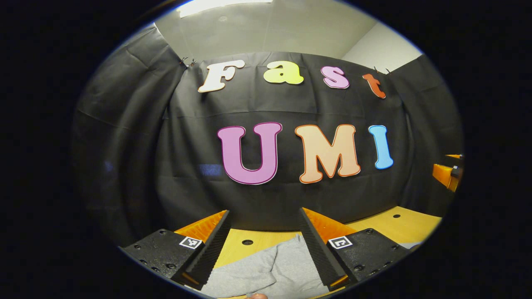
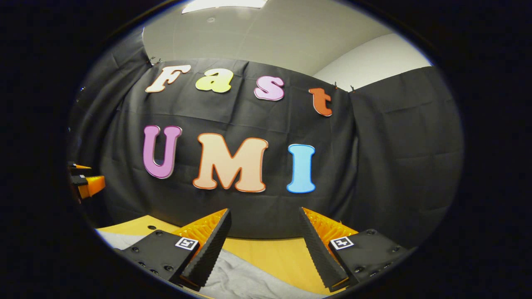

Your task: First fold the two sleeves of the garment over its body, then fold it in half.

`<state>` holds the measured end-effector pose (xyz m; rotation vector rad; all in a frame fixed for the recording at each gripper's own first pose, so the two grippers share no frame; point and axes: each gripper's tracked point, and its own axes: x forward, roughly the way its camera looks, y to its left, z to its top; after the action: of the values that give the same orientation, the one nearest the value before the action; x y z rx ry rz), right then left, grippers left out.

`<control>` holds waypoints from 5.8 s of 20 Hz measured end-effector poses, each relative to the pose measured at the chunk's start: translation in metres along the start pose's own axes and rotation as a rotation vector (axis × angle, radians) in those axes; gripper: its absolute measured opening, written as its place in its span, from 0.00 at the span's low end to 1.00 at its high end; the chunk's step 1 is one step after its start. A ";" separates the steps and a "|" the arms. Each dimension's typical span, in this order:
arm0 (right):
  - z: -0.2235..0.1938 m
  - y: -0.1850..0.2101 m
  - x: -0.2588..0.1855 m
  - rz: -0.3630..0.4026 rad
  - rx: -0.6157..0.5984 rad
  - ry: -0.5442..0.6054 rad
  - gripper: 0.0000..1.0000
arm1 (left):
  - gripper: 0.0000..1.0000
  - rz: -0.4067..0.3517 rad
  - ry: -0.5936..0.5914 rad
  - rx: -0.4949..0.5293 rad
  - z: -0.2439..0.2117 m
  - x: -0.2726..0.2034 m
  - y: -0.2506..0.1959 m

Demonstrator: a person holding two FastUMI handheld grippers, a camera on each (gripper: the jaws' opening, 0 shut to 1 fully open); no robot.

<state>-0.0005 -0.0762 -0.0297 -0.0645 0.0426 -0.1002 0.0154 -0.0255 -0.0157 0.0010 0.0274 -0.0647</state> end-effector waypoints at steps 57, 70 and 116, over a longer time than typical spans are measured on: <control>-0.394 -0.186 -0.177 0.134 -0.053 1.097 0.73 | 0.92 -0.207 0.050 0.051 -0.013 0.031 -0.229; -0.392 -0.170 -0.163 0.107 0.159 1.099 0.03 | 0.92 -0.170 0.057 0.063 -0.015 0.035 -0.220; -0.232 0.204 0.108 0.431 0.367 0.758 0.02 | 0.92 0.485 0.126 0.073 -0.039 -0.079 0.200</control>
<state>0.1166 0.1013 -0.2786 0.3527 0.7894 0.3043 -0.0510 0.1792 -0.0526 0.0844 0.1494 0.4194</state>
